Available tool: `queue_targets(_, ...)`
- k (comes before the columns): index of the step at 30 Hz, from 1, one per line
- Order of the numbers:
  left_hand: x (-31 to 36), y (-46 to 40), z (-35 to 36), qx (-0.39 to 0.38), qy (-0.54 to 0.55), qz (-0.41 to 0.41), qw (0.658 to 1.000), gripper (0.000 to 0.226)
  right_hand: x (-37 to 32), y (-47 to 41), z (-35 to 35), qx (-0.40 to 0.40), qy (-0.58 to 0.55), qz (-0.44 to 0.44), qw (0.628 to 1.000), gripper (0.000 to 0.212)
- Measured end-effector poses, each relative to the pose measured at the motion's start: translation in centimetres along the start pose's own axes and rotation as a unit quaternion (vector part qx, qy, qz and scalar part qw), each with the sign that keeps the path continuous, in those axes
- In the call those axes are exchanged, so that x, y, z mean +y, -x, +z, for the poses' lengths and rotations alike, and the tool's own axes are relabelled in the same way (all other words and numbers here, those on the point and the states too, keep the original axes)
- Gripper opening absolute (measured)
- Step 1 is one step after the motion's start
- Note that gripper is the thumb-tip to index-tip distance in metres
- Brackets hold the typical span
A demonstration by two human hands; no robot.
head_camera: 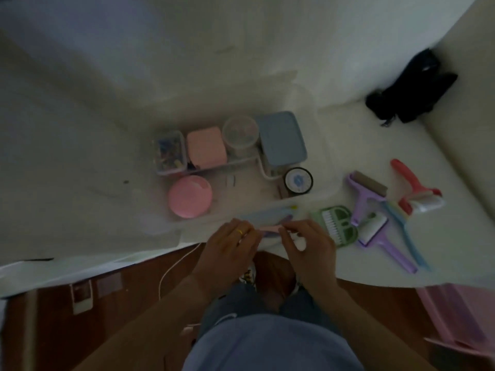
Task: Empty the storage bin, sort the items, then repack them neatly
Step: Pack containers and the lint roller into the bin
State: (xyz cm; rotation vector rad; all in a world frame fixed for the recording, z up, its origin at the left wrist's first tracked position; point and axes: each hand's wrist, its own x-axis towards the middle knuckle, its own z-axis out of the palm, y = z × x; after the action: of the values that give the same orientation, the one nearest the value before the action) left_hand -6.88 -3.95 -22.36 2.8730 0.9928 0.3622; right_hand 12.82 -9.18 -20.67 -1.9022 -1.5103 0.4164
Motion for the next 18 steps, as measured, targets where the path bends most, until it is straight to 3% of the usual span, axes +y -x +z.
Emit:
queue_targets(2,0.4,1.1,3.3,-0.111,0.023,-0.039,0.993,0.038,2.1,1.4,1.4,-0.042,0.017,0.039,0.998,0.017)
queue_targets(5,1.3,0.1,5.1,-0.128,0.090,-0.252,0.955,0.052,4.0,1.5,3.4,-0.110,0.062,0.106,0.986,0.040)
queue_targets(7,1.6,-1.1,5.6,-0.124,0.175,-0.415,0.884,0.057,4.9,1.1,4.8,-0.152,0.073,0.152,0.974,0.054)
queue_targets(9,1.7,-2.1,6.6,-0.130,0.247,-0.524,0.805,0.056,5.7,0.6,6.0,-0.175,0.108,0.165,0.965,0.062)
queue_targets(12,1.6,-2.7,8.0,-0.098,0.321,-0.586,0.738,0.043,6.9,-0.2,7.5,-0.149,0.177,0.116,0.966,0.060)
queue_targets(18,2.4,-2.5,5.8,-0.029,0.457,-0.587,0.668,0.021,6.6,-0.4,4.8,-0.094,0.077,0.136,0.983,0.066)
